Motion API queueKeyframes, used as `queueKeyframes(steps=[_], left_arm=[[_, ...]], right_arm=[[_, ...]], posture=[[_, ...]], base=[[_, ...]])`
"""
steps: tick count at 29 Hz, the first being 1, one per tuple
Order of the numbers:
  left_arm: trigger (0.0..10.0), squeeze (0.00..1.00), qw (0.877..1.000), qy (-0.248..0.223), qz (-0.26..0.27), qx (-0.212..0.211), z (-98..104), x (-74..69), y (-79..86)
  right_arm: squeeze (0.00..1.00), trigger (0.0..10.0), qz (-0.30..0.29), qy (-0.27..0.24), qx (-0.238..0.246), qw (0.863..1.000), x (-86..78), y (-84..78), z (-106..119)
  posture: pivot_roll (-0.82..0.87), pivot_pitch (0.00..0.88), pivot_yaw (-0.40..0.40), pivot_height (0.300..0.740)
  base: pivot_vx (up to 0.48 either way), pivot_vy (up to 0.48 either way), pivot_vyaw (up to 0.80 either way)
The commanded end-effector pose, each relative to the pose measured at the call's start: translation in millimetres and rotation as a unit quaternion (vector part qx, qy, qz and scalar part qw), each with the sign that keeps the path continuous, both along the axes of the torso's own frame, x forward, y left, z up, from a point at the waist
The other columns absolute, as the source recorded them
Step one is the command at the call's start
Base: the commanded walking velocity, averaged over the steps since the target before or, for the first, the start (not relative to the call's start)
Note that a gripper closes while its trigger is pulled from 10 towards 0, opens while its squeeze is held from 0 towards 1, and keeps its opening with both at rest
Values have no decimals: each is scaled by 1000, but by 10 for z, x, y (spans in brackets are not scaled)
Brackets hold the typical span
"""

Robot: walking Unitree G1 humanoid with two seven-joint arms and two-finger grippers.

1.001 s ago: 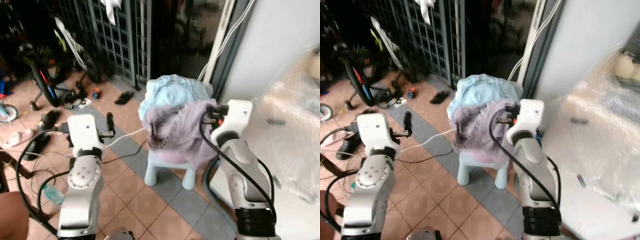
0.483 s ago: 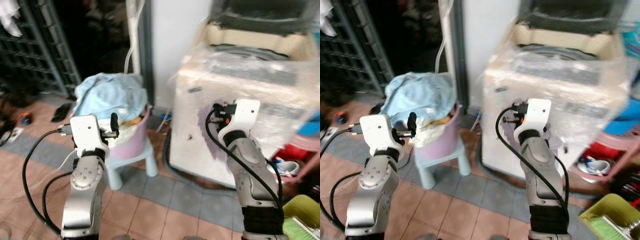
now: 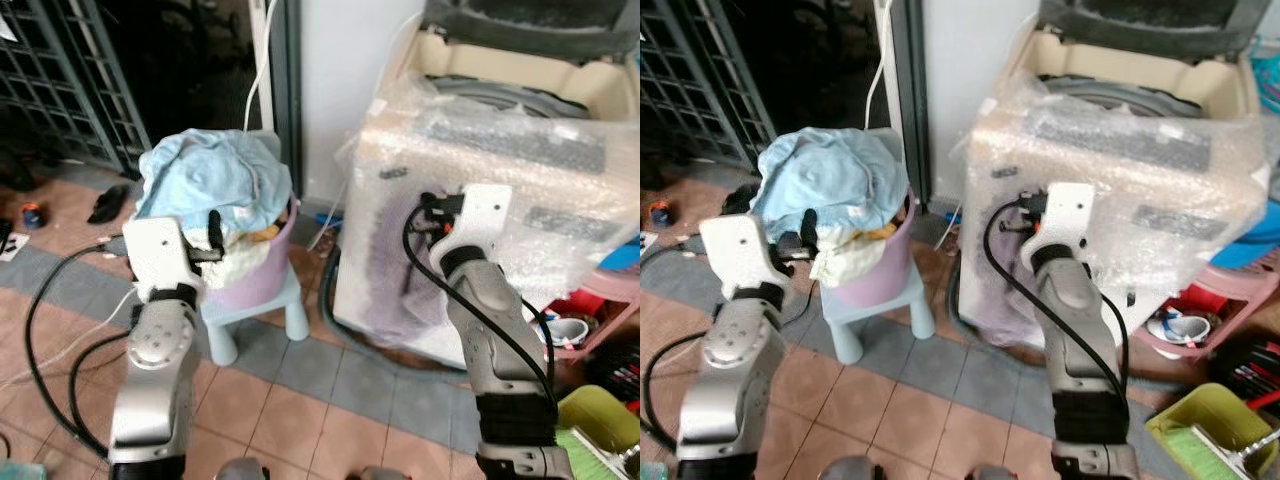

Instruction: Clothes washing

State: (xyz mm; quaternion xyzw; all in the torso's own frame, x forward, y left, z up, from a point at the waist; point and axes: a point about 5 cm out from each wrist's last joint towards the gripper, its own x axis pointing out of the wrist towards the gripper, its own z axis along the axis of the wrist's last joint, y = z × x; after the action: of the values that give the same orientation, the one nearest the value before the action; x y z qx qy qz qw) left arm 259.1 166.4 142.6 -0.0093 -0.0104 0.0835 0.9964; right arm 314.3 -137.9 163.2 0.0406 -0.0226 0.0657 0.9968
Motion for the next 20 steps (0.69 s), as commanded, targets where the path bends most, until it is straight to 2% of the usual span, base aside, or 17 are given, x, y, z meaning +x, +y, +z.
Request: queueKeyframes(steps=[1, 6, 9, 14, 19, 20], left_arm=[[10000, 0, 1000, -14, -20, -7, 60, 8, -113], [10000, 0, 999, -2, -36, -12, -15, -12, -208], [10000, 0, 999, -5, -39, -17, -19, 11, -233], [10000, 0, 999, -1, -37, -15, -51, 14, -240], [10000, 0, 999, -8, -29, -12, -27, -1, -226], [10000, 0, 1000, -7, -26, -14, -62, -19, -214]], right_arm=[[0, 10000, -11, -33, -8, 999, 17, -84, 130], [0, 10000, -9, -29, -8, 1000, 59, -82, 114], [0, 10000, -3, -59, -25, 998, 171, -78, 281], [0, 10000, 14, -82, -50, 995, 253, -77, 377], [0, 10000, 20, -84, -36, 996, 256, -72, 396], [0, 10000, 46, -87, -36, 994, 216, 35, 365]], posture=[[4, 4, 25, 740], [10, 0, 11, 740], [4, 0, 9, 740], [12, 0, 6, 740], [16, 0, 4, 740], [16, 0, -15, 740]], base=[[480, 0, -800], [480, 0, -800], [480, 0, -558], [460, 0, 0], [429, 0, 0], [0, 0, 0]])
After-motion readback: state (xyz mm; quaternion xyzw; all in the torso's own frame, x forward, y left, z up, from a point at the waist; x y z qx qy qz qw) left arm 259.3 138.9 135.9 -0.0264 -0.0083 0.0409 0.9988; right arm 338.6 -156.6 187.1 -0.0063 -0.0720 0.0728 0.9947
